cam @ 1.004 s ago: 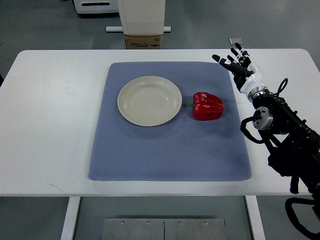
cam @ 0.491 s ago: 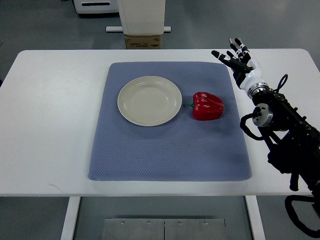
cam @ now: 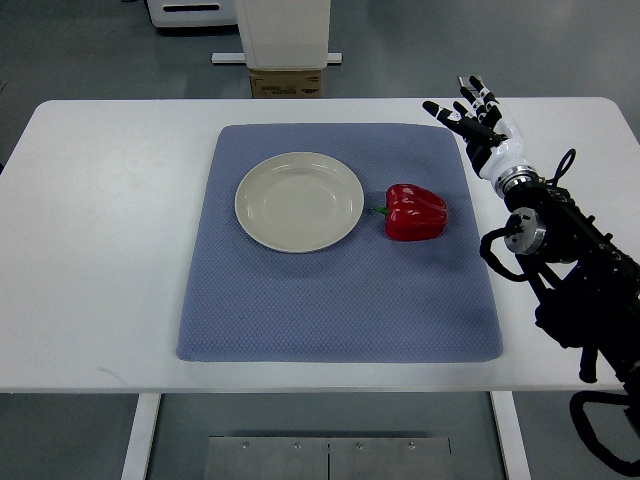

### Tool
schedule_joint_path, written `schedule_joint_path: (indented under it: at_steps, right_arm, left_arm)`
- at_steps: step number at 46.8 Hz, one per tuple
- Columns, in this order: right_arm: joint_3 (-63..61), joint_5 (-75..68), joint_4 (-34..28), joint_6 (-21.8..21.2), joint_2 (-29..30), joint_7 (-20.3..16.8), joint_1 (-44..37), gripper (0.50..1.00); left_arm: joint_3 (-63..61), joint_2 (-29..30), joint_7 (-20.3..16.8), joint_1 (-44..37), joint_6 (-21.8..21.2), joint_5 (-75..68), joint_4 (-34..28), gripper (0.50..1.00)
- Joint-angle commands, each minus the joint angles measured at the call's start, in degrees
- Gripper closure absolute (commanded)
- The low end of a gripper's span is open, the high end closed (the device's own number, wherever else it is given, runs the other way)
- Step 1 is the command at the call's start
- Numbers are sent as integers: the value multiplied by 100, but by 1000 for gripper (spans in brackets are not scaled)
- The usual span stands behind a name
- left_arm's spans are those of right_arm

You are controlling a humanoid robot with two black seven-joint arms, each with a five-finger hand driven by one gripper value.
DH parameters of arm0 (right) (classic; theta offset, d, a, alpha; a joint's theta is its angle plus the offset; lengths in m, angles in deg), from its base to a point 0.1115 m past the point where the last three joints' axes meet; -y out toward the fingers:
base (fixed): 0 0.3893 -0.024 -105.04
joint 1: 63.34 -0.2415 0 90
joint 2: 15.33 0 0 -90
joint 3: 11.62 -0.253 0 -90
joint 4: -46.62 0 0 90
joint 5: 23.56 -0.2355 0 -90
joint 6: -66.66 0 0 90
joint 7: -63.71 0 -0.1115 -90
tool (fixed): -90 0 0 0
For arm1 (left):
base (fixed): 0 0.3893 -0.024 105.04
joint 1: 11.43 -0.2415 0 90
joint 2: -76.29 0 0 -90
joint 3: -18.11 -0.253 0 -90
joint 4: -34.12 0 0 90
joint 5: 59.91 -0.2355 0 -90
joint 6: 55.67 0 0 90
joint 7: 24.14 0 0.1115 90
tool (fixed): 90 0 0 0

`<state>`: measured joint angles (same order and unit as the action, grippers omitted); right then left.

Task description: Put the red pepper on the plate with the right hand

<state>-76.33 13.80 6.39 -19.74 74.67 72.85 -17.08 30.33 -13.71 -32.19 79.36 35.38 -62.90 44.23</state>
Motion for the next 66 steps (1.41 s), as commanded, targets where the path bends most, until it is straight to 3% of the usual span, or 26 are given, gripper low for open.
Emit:
schedule_joint_path:
  at_steps: [1,19,36,66]
  right_arm:
    - [12,0,-2,0,0,0,-12,500]
    - [301,0,-2,0,0,0,-144,500]
    - [1198,0,-46,0,-518,0,-442,500]
    - [2973,26,-837,-8,-1345,9,-1040,500]
  left_arm:
    - [0,0,5,0,0,0,0,500]
    - [0,0,-4,0,0,0,0,500]
    - [0,0,-4,0,0,0,0,500]
    - [0,0,-4,0,0,0,0,500]
